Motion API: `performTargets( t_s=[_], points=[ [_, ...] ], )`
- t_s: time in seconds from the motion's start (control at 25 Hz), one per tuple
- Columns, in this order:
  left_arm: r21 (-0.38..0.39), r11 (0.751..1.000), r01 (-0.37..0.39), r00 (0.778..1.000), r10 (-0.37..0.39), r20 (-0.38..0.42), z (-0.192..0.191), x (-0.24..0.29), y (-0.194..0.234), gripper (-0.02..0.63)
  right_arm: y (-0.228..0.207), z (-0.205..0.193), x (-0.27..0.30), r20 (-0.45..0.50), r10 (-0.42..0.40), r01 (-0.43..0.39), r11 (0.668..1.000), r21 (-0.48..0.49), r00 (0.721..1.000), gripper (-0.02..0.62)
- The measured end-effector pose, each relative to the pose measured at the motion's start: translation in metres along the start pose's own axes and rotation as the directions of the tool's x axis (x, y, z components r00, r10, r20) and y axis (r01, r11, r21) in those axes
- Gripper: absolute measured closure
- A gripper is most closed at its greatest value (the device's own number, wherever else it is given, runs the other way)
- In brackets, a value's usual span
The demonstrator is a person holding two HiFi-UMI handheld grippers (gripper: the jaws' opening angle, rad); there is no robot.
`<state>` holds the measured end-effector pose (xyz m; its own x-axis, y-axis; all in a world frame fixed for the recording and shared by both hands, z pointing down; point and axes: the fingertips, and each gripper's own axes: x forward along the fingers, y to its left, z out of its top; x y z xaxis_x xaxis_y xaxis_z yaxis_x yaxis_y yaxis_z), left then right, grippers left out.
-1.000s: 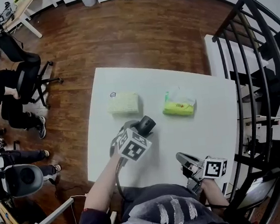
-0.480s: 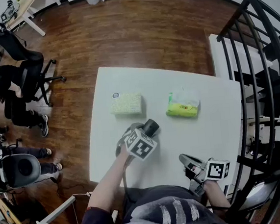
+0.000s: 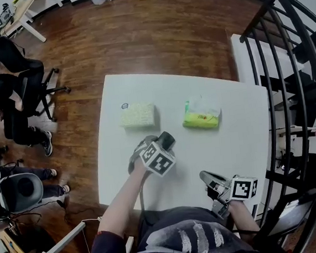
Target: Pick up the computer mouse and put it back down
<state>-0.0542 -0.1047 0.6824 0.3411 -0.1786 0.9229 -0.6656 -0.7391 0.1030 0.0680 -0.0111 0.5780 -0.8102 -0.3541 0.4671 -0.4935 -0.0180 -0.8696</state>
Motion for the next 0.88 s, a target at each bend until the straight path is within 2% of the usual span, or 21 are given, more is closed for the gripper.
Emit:
performTargets(
  t_s=[0.28, 0.44, 0.56, 0.68, 0.88],
  points=[
    [-0.001, 0.999, 0.043, 0.999, -0.043, -0.012, -0.003, -0.006, -0.002, 0.252, 0.022, 0.001, 0.002, 0.036, 0.066, -0.066, 0.998, 0.012, 0.997, 0.592],
    [-0.045, 0.999, -0.014, 0.999, 0.016, 0.036, 0.000, -0.031, 0.009, 0.250, 0.022, 0.003, -0.002, 0.026, 0.048, -0.047, 0.998, -0.044, 0.998, 0.592],
    [-0.058, 0.998, -0.039, 0.994, 0.044, 0.104, 0.014, -0.061, -0.002, 0.250, 0.030, 0.007, -0.020, 0.056, 0.062, -0.059, 0.997, -0.058, 0.996, 0.592],
    [-0.060, 0.997, -0.053, 0.976, 0.065, 0.207, 0.029, -0.110, -0.014, 0.274, 0.042, 0.008, -0.031, 0.085, 0.078, -0.072, 0.995, -0.076, 0.993, 0.592],
    [-0.087, 0.990, -0.111, 0.920, 0.135, 0.367, 0.035, -0.181, -0.035, 0.408, 0.060, 0.003, -0.040, 0.099, 0.132, -0.121, 0.987, -0.108, 0.986, 0.592]
  ],
)
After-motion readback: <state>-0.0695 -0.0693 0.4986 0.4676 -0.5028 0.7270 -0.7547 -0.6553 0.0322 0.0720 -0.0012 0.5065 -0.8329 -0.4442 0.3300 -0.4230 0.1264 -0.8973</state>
